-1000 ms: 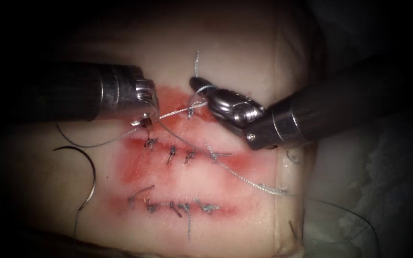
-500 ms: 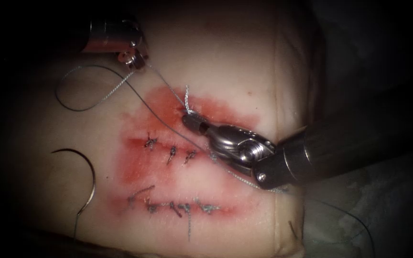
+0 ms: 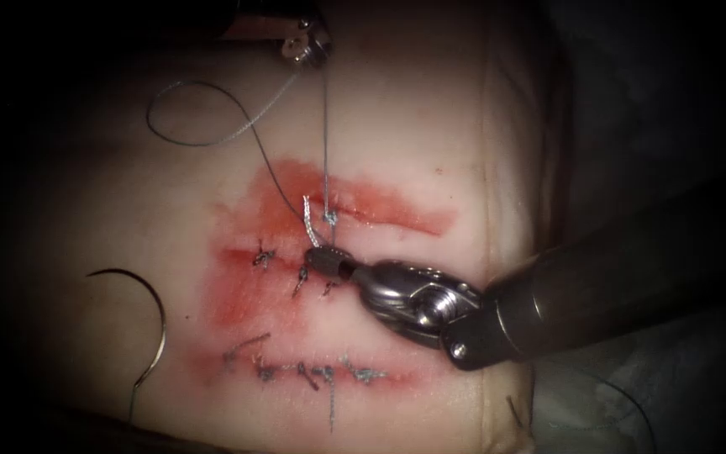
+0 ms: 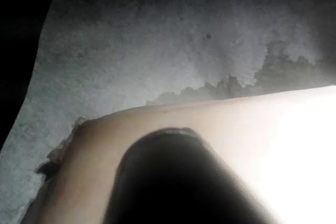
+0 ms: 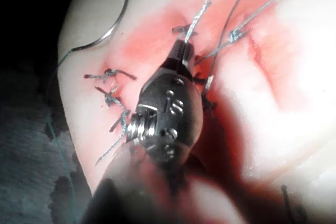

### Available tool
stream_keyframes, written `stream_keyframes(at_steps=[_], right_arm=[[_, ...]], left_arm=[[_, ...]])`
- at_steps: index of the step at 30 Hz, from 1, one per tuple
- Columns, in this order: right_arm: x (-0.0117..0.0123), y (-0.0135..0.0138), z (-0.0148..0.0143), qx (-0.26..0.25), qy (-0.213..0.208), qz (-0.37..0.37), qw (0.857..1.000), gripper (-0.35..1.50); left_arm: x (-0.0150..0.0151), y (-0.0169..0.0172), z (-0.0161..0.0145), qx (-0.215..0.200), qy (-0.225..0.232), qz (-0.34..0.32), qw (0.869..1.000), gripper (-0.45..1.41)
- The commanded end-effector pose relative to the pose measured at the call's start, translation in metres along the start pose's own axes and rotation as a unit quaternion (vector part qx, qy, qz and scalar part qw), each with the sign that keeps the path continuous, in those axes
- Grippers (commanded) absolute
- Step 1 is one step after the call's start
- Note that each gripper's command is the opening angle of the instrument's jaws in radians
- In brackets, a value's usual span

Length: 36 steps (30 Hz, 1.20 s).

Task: Wound Closure

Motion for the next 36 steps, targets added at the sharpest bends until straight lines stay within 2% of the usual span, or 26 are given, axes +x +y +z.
stream_keyframes(at_steps=[1, 8, 12, 17, 28, 36], right_arm=[[0.0006, 0.0005, 0.0005, -0.008, 0.002, -0.004, 1.000, -0.35], [0.0007, 0.0003, 0.0001, -0.033, 0.007, -0.074, 0.997, -0.35], [0.0008, -0.0002, 0.0003, -0.063, 0.006, -0.142, 0.988, -0.35], [0.0015, -0.0008, 0.0008, -0.055, 0.006, -0.166, 0.985, -0.35], [0.0020, 0.0004, 0.0019, -0.052, 0.003, -0.173, 0.983, -0.35], [0.0022, 0.0010, 0.0019, -0.056, 0.005, -0.189, 0.980, -0.35]], left_arm=[[-0.0017, 0.0002, 0.0005, -0.004, -0.010, 0.002, 1.000, -0.45], [-0.0049, 0.0004, 0.0022, -0.027, -0.021, 0.007, 0.999, -0.45], [-0.0070, 0.0008, 0.0034, -0.041, -0.019, 0.001, 0.999, -0.45], [-0.0082, 0.0010, 0.0046, -0.057, -0.005, -0.004, 0.998, -0.45], [-0.0076, 0.0009, 0.0066, -0.131, 0.049, 0.009, 0.990, -0.45], [-0.0076, 0.0008, 0.0066, -0.170, 0.083, -0.039, 0.981, -0.45]])
